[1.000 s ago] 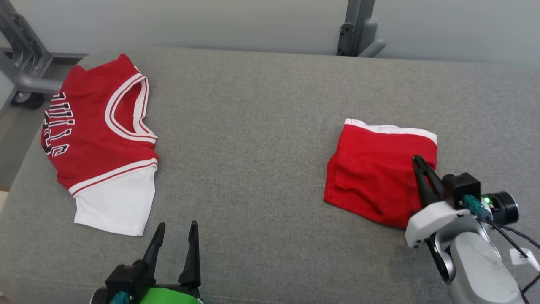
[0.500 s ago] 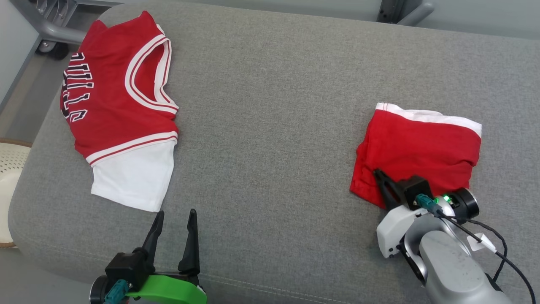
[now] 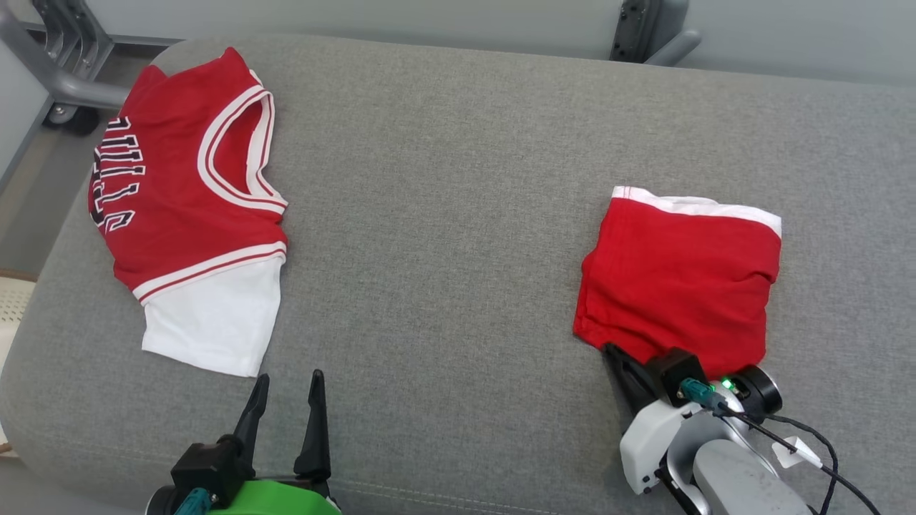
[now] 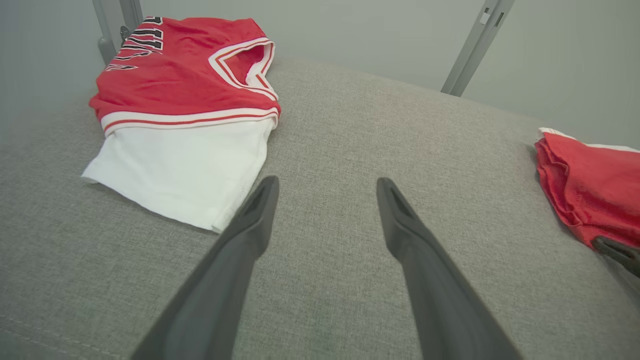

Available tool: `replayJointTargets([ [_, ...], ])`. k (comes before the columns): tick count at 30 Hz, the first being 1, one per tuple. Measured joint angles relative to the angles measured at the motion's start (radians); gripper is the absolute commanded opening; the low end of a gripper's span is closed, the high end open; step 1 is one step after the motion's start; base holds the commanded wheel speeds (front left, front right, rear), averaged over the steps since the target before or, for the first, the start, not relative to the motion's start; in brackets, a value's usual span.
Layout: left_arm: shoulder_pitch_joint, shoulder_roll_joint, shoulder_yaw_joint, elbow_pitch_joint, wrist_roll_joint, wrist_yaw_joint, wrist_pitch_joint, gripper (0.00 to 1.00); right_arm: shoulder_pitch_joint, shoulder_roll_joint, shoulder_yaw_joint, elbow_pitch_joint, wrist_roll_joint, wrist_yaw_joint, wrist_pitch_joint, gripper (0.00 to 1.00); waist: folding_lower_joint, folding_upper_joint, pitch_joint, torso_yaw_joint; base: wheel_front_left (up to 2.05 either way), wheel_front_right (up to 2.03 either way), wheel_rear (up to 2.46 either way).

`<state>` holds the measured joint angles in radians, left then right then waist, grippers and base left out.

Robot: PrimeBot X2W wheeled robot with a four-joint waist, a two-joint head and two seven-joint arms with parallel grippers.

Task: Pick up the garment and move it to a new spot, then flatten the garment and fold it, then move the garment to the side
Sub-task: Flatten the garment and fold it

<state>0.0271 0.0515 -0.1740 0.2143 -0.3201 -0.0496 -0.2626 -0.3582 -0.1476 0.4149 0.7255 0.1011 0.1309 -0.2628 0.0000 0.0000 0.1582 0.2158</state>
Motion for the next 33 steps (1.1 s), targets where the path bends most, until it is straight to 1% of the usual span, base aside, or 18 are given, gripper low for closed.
replayJointTargets([
  [2, 0.009, 0.0, 0.006, 0.003, 0.001, 0.0, 0.0, 1.0, 0.018, 0.001, 0.006, -0.022, 0.015, 0.0, 0.0, 0.0, 0.0, 0.0, -0.012, -0.009, 0.0, 0.0, 0.0],
  [5, 0.031, -0.001, 0.019, 0.002, 0.001, 0.0, 0.0, 1.0, 0.049, -0.002, 0.0, -0.094, 0.03, 0.0, 0.0, 0.0, 0.0, 0.0, -0.036, -0.026, 0.0, 0.0, 0.0],
  [9, 0.065, -0.001, 0.045, -0.013, 0.006, 0.002, 0.0, 1.0, 0.119, -0.022, -0.07, -0.224, 0.038, 0.0, 0.0, 0.0, 0.0, 0.0, -0.071, -0.055, 0.0, 0.0, 0.0],
  [10, 0.073, -0.001, 0.051, -0.017, 0.007, 0.002, 0.0, 1.0, 0.14, -0.029, -0.091, -0.254, 0.035, 0.0, 0.0, 0.03, 0.0, 0.0, -0.08, -0.064, 0.0, 0.0, 0.0],
  [11, 0.08, -0.001, 0.058, -0.021, 0.011, 0.003, 0.0, 1.0, 0.162, -0.036, -0.114, -0.286, 0.028, 0.0, 0.0, 0.27, 0.0, 0.0, -0.088, -0.072, 0.0, 0.0, 0.0],
  [12, 0.088, -0.001, 0.066, -0.025, 0.015, 0.003, 0.0, 1.0, 0.183, -0.04, -0.141, -0.321, 0.023, 0.0, 0.0, 0.77, 0.0, 0.0, -0.097, -0.08, 0.0, 0.0, 0.0],
  [13, 0.095, -0.002, 0.073, -0.03, 0.017, 0.003, 0.0, 1.0, 0.203, -0.041, -0.17, -0.352, 0.017, 0.0, 0.0, 1.0, 0.0, 0.0, -0.106, -0.088, 0.0, 0.0, 0.0],
  [17, 0.122, -0.001, 0.105, -0.052, 0.034, 0.006, 0.0, 1.0, 0.291, -0.028, -0.315, -0.463, -0.002, 0.0, 0.0, 1.0, 0.0, 0.0, -0.144, -0.116, 0.0, 0.0, 0.0],
  [19, 0.132, -0.001, 0.118, -0.062, 0.041, 0.006, 0.0, 1.0, 0.334, -0.009, -0.388, -0.497, -0.007, 0.0, 0.0, 1.0, 0.0, 0.0, -0.161, -0.127, 0.0, 0.0, 0.0],
  [22, 0.151, -0.001, 0.133, -0.073, 0.049, 0.007, 0.0, 1.0, 0.394, 0.016, -0.47, -0.519, -0.027, 0.0, 0.0, 1.0, 0.0, 0.0, -0.184, -0.142, 0.0, 0.0, 0.0],
  [28, 0.172, -0.001, 0.153, -0.086, 0.06, 0.009, 0.0, 1.0, 0.476, 0.047, -0.575, -0.538, -0.089, 0.0, 0.0, 1.0, 0.0, 0.0, -0.214, -0.157, 0.0, 0.0, 0.0],
  [33, 0.195, -0.001, 0.16, -0.076, 0.082, -0.003, 0.0, 1.0, 0.508, 0.06, -0.616, -0.543, -0.114, 0.0, 0.0, 1.0, 0.0, 0.0, -0.228, -0.158, 0.0, 0.0, 0.0],
])
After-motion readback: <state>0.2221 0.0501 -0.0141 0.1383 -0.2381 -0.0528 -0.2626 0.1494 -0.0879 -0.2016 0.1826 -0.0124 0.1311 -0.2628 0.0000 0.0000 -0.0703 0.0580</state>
